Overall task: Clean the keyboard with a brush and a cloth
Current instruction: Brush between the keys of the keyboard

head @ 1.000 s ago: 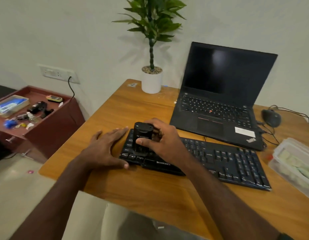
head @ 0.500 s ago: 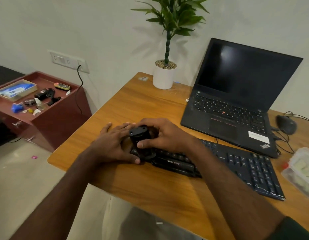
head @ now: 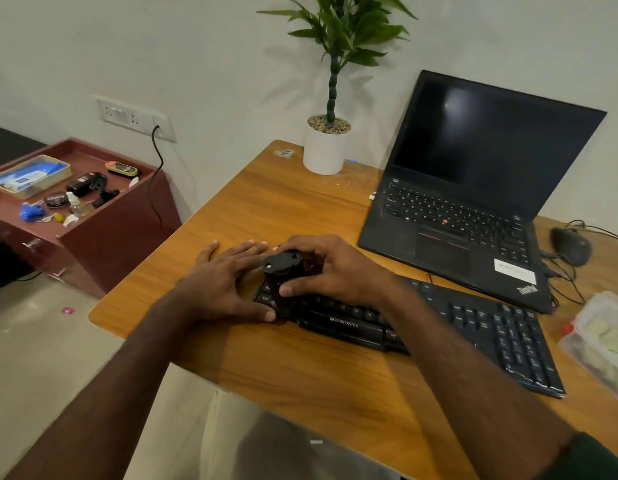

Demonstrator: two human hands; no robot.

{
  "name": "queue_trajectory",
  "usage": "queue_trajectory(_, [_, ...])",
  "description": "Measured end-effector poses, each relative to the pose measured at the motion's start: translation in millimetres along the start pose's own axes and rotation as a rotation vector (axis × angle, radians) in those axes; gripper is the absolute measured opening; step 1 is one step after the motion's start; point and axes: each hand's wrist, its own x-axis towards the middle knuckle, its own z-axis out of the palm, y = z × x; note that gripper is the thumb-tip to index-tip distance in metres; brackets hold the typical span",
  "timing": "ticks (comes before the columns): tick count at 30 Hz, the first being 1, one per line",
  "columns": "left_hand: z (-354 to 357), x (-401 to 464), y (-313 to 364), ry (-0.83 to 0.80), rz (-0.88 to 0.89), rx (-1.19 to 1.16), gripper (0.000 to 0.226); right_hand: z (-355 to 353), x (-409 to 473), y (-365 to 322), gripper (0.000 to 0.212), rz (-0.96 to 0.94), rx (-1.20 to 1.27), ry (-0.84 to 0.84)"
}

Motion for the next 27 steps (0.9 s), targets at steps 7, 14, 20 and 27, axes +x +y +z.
queue_trajectory(7, [2.3, 1.4, -1.7, 0.003, -0.009, 0.006, 0.114, -24.1, -10.6, -4.8, 0.029, -0.004, 0.152, 0.058])
queue_trajectory(14, [0.3, 1.6, 0.4, 0.009, -0.006, -0.018, 0.100, 5.5, -12.0, 3.4, 0.036, -0.002, 0.134, 0.034])
queue_trajectory(20, [0.7, 1.9, 1.0, 0.010, -0.019, -0.005, 0.113, -24.4, -24.0, 1.3, 0.030, -0.012, 0.237, 0.085])
queue_trajectory(27, [-0.1, 3.1, 1.5, -0.011, -0.029, -0.008, 0.114, -5.6, -26.3, 9.6, 0.036, 0.001, 0.119, 0.119])
